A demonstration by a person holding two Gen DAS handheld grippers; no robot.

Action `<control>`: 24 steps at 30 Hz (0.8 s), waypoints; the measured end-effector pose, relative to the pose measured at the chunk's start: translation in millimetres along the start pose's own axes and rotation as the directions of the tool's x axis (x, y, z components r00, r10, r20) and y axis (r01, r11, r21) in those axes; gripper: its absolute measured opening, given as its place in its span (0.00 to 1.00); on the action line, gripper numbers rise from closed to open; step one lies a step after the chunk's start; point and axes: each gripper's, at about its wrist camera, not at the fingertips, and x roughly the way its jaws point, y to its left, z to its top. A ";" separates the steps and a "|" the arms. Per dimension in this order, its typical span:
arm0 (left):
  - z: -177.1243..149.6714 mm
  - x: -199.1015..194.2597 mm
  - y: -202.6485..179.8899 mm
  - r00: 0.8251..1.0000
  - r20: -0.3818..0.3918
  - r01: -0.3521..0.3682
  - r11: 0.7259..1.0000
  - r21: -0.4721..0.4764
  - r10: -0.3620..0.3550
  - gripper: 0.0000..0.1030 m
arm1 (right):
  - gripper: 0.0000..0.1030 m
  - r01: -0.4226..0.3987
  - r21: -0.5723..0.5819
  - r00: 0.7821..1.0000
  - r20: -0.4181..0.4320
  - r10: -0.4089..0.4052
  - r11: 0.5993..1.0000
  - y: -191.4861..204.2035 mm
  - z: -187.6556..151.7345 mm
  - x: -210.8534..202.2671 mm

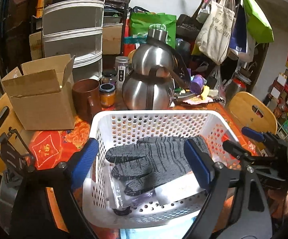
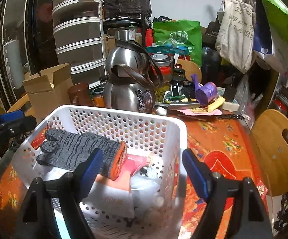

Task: Organize soft objects
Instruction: 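Grasp the light blue wrapped pack with the left tool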

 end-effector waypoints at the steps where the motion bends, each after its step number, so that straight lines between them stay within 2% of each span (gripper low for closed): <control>1: -1.7 1.6 0.0 1.000 -0.005 -0.004 1.000 0.004 0.004 0.84 | 0.79 0.001 -0.004 1.000 0.003 -0.001 1.000 1.9 -0.9 -2.9; 6: -14.6 -2.3 1.9 1.000 -0.023 -0.006 1.000 0.014 0.006 0.84 | 0.79 -0.009 0.001 1.000 0.014 0.009 1.000 8.1 -4.1 -18.2; 14: -39.1 -38.0 5.4 1.000 -0.019 -0.021 1.000 0.023 0.022 0.84 | 0.79 -0.012 0.006 1.000 0.018 0.011 1.000 18.1 -17.3 -44.2; 18: -62.6 -65.1 7.8 0.999 -0.026 -0.018 1.000 0.019 0.018 0.84 | 0.79 -0.030 0.035 0.999 0.016 0.029 0.999 22.6 -46.5 -68.2; 21: -99.3 -88.6 11.7 0.999 -0.032 0.012 1.000 0.025 -0.012 0.89 | 0.81 -0.055 0.027 0.998 0.019 0.055 0.998 30.3 -87.0 -86.3; 24: -138.9 -92.8 17.4 0.997 -0.065 0.030 0.999 0.030 -0.028 0.90 | 0.82 -0.095 0.040 0.995 -0.030 0.096 0.995 38.1 -121.7 -84.6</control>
